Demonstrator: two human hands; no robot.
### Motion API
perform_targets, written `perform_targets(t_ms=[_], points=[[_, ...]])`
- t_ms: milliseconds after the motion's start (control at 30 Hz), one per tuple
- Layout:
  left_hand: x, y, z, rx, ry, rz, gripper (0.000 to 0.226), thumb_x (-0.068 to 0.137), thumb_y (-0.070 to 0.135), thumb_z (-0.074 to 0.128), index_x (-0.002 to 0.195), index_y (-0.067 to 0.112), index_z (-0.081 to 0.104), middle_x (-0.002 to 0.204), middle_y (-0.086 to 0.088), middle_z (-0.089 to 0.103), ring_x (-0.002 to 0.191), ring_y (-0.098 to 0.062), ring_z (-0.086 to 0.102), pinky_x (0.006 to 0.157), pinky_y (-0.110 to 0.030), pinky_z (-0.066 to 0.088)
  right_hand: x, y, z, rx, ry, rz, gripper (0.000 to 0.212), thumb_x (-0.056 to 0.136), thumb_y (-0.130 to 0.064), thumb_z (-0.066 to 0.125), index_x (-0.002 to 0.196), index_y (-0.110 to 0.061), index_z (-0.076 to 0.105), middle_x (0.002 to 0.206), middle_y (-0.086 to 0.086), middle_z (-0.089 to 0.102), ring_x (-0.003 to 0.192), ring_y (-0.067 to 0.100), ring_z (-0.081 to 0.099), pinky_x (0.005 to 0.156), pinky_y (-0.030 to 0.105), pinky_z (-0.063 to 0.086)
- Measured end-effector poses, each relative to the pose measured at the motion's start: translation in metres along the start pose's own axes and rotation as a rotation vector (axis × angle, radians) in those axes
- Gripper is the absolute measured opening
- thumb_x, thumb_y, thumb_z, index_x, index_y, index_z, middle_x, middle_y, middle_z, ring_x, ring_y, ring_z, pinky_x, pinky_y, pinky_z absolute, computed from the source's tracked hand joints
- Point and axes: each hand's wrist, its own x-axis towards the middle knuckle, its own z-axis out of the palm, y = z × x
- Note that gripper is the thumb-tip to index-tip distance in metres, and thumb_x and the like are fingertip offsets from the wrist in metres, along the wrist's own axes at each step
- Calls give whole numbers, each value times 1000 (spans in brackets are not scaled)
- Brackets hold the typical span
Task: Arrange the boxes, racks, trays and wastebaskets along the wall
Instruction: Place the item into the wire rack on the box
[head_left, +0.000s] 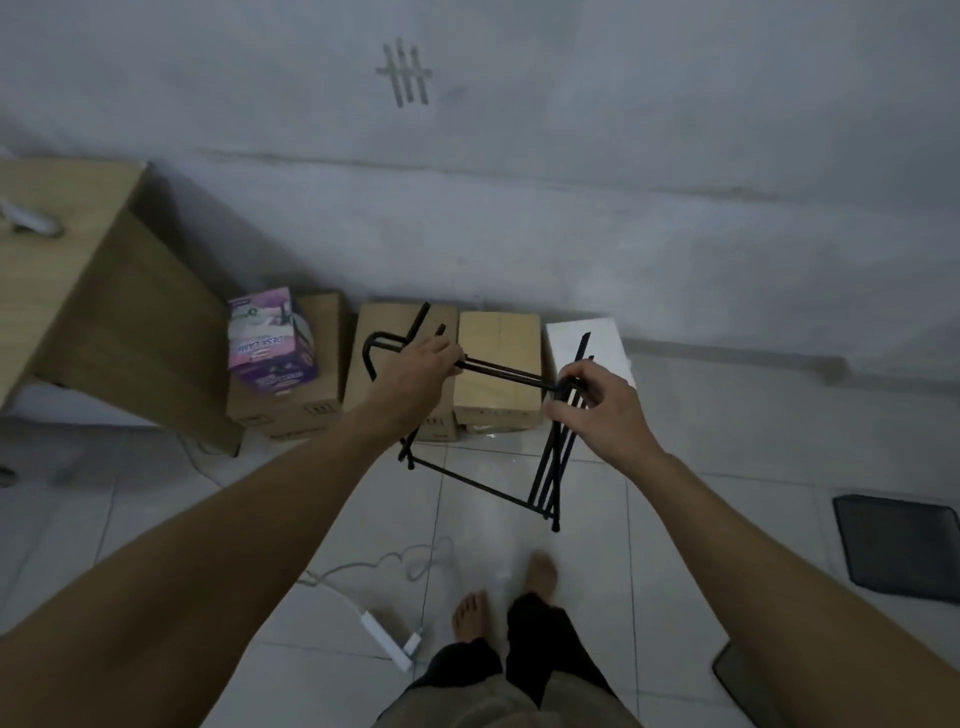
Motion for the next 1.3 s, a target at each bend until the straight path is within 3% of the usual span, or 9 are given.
perform_targets(t_ms=[67, 200, 367, 467, 533, 667, 833, 1067, 1300], points=[[6, -15, 1, 6, -21, -45, 16, 99, 18, 50, 109, 13, 62, 104, -1, 59, 98, -20, 54, 70, -28, 40, 23, -3, 8, -26, -46, -9, 28, 64, -36, 75, 89, -31, 64, 91, -6, 67, 88, 21, 63, 82, 37, 56], [19, -49, 2, 32, -27, -131, 13, 98, 21, 51, 104, 14, 61, 97, -3, 59, 91, -22, 53, 75, -38, 49, 74, -11, 26, -82, -126, -18, 28, 71, -18, 75, 92, -33, 64, 89, -6, 64, 77, 6, 59, 71, 18, 49], [42, -84, -7, 87, 9, -247, 14, 99, 22, 51, 104, 15, 61, 97, -2, 59, 92, -20, 54, 73, -33, 47, 148, -20, 52, -153, -229, -84, 29, 78, -14, 72, 104, -27, 68, 99, -3, 69, 92, 13, 66, 87, 35, 58], [47, -107, -13, 114, 31, -346, 13, 99, 21, 51, 104, 14, 61, 98, -4, 60, 93, -22, 55, 72, -36, 49, 186, -35, 74, -218, -277, -141, 30, 84, -11, 68, 112, -24, 69, 104, -6, 68, 94, 10, 65, 86, 27, 57], [45, -121, -18, 134, 29, -418, 13, 99, 22, 51, 106, 15, 60, 101, -3, 60, 96, -22, 55, 72, -36, 50, 206, -49, 90, -271, -309, -200, 30, 88, -9, 65, 113, -24, 68, 100, -7, 66, 89, 9, 64, 81, 20, 55], [35, -151, -30, 137, 35, -595, 20, 96, 12, 50, 114, 15, 58, 110, -3, 60, 103, -22, 56, 70, -31, 48, 242, -80, 131, -358, -343, -346, 33, 89, -3, 59, 119, -16, 68, 85, 1, 67, 66, 9, 60, 73, 33, 58], [14, -206, -39, 154, -3, -714, 31, 92, 7, 56, 122, 14, 54, 114, -5, 60, 105, -24, 55, 72, -31, 47, 282, -119, 199, -458, -397, -459, 39, 89, 0, 53, 123, -15, 66, 93, 2, 68, 75, 13, 59, 67, 17, 43], [-32, -301, -52, 70, -22, -854, 31, 88, 6, 58, 118, 11, 50, 116, -10, 58, 105, -26, 54, 80, -38, 47, 322, -175, 310, -523, -442, -483, 31, 90, -4, 53, 115, -14, 69, 98, 4, 71, 82, 15, 61, 83, 26, 52], [-86, -385, -58, 45, 39, -958, 33, 80, -8, 58, 110, 7, 58, 101, -13, 62, 92, -30, 57, 68, -33, 37, 371, -205, 400, -526, -413, -421, 37, 87, -2, 57, 118, -17, 70, 106, 7, 73, 93, 23, 67, 88, 31, 55]])
